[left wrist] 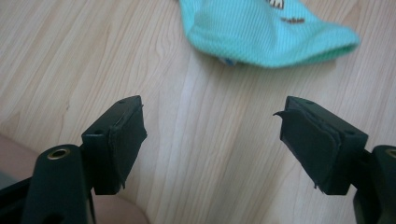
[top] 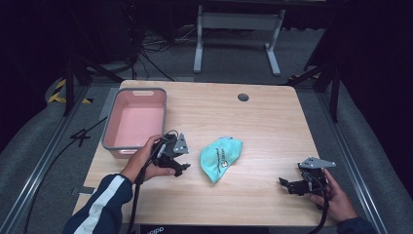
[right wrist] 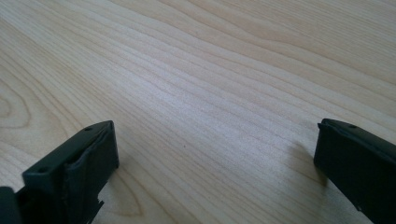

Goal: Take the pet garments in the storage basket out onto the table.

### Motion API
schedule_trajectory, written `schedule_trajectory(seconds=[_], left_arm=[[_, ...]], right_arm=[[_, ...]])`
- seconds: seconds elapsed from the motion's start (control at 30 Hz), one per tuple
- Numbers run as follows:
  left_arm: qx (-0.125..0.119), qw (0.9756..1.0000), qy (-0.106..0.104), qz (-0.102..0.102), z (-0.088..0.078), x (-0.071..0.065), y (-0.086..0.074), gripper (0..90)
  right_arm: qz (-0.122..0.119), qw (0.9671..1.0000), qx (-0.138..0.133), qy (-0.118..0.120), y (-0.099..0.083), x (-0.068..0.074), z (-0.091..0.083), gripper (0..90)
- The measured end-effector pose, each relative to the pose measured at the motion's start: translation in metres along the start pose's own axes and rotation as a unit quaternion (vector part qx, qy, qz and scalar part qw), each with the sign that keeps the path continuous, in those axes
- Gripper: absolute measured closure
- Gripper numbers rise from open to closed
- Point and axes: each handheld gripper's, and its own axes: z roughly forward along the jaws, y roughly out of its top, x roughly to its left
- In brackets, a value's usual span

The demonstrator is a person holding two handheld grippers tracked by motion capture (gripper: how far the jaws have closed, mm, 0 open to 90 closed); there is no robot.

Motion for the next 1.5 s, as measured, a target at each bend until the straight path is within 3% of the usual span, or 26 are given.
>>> schedule_trajectory(seconds=[0.43,0.8,1.27,1.5], left_arm=[[0.013,0.9993,0.033,-0.012,-0.019,-0.004,-0.057,22.4],[0.021,0.9979,0.045,-0.041,-0.032,-0.001,-0.106,21.1],[-0.002,0.9952,0.033,-0.092,-0.04,0.0,-0.16,19.9],[-0.023,0.9919,0.013,-0.124,-0.04,0.0,-0.182,19.2]], right_arm=[[0.0,1.0,0.0,0.0,0.0,0.0,0.0,0.2],[0.0,1.0,0.0,0.0,0.0,0.0,0.0,0.2],[0.0,1.0,0.0,0.0,0.0,0.0,0.0,0.2],[0.0,1.0,0.0,0.0,0.0,0.0,0.0,0.2]])
